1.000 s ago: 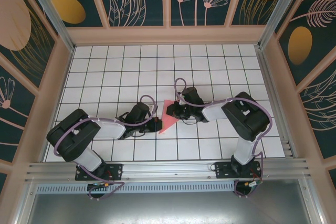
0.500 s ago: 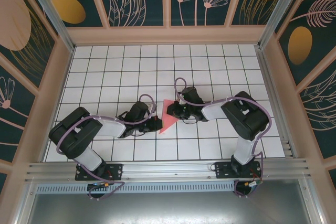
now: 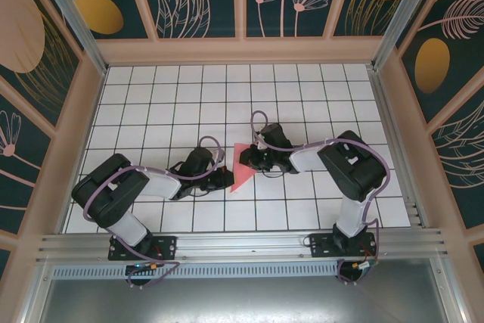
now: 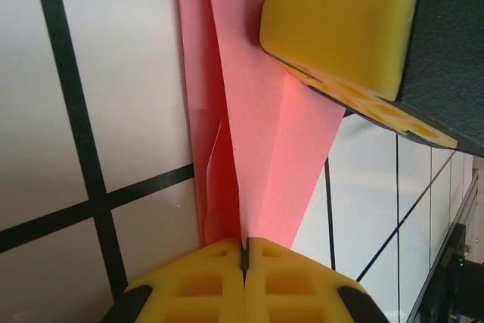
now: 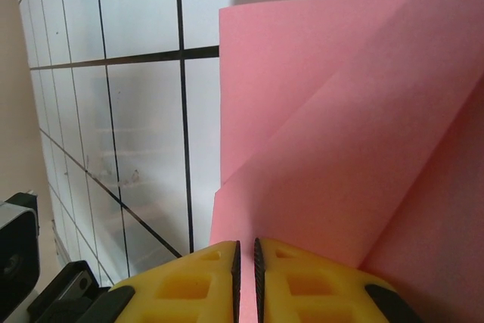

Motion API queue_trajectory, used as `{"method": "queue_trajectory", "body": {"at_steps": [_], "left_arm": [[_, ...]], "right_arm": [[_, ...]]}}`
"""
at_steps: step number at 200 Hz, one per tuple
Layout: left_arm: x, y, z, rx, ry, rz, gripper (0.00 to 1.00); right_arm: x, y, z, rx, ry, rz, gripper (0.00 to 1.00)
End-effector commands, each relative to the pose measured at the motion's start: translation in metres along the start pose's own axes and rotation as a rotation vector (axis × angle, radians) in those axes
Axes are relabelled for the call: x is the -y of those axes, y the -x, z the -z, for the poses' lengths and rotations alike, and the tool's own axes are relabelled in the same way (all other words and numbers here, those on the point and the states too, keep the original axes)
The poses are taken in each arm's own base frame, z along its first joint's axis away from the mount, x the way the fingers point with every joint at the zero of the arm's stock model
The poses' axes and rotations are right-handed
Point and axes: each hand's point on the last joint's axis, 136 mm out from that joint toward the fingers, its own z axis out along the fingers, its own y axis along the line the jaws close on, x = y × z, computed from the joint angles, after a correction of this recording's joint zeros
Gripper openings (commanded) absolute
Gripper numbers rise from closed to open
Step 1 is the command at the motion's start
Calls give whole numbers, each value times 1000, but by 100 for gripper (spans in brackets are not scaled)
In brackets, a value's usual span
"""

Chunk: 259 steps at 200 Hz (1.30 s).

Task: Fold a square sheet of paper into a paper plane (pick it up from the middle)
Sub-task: Fourth fold the wing at the center of the table.

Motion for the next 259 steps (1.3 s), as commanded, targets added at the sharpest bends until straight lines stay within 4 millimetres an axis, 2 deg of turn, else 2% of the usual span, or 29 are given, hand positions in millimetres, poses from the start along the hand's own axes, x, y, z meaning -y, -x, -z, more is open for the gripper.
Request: {"method": "queue_trajectory", "body": {"at_steps": [1, 28, 60, 106, 150, 166, 224, 259], "left_arm": [[-16, -15, -6, -48, 41, 33, 0], [-17, -15, -6, -49, 45, 34, 0], [-18, -16, -6, -52, 49, 32, 0], [-20, -16, -5, -52, 64, 25, 0], [-20, -16, -2, -49, 71, 13, 10], [-19, -18, 0, -54, 65, 16, 17], [-17, -21, 0, -77, 57, 16, 16], [-6, -18, 7, -68, 36, 0, 24]], "right_arm": [[-21, 1, 6, -7, 74, 45, 18], [-23, -1, 4, -21, 87, 52, 18], [-15, -2, -3, -34, 62, 40, 18], [15, -6, -11, -43, -59, -6, 17], [25, -11, -11, -58, -98, -13, 16], [25, -12, -11, -60, -98, -13, 16], [25, -12, -12, -65, -105, -16, 16], [26, -12, -13, -69, -109, -15, 16]]}}
